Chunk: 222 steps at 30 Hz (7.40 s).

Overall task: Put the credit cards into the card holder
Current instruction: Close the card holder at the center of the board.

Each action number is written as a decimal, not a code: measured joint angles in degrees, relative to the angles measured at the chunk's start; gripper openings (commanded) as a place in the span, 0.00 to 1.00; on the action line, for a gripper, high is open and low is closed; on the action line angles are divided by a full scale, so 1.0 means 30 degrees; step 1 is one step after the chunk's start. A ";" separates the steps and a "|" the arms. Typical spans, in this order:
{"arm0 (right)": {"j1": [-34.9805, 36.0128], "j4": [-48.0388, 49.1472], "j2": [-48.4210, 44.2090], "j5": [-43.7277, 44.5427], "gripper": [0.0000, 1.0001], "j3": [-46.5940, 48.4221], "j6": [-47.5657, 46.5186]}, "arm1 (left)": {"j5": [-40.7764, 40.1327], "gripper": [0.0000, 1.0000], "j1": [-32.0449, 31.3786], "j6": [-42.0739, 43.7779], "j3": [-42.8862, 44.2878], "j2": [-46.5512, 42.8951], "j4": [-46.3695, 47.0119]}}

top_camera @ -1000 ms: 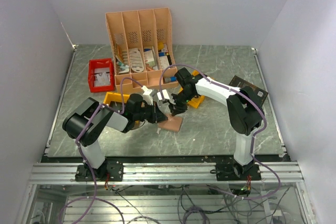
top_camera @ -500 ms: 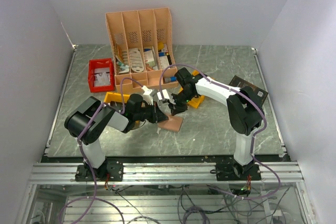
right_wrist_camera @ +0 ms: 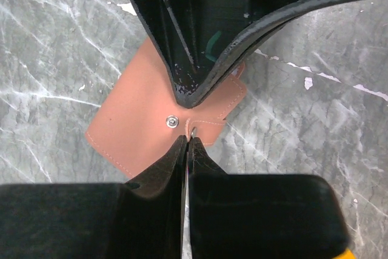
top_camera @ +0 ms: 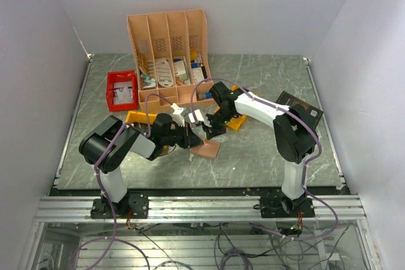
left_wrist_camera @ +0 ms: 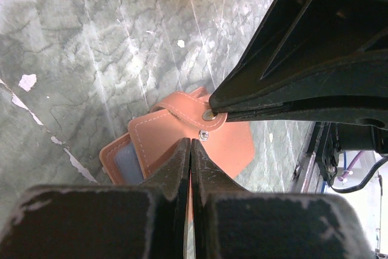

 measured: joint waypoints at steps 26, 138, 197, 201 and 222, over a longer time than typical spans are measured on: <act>0.1712 0.0226 -0.0816 0.3264 0.00 -0.1282 -0.1515 | 0.0087 0.07 0.0029 -0.0452 -0.0204 0.0539 0.1202; 0.5078 0.4029 -0.3810 0.8211 0.00 -0.5603 0.0291 | 0.1253 0.07 0.0226 -0.1821 -0.0546 0.2594 0.4962; 0.2076 0.0634 -0.3818 0.2958 0.42 -0.3432 0.1719 | -0.0758 0.10 -0.0670 -0.4350 -0.1712 -0.0714 0.3541; 0.0685 0.0678 -0.4459 0.2208 0.49 -0.3126 0.2987 | -0.1362 0.07 -0.0605 -0.3264 -0.1741 -0.2586 0.2120; -0.2601 0.3541 -0.4138 -0.0248 0.99 -0.0080 0.9005 | -0.3206 0.07 -0.3861 -0.0648 -0.2645 -0.2703 -0.2113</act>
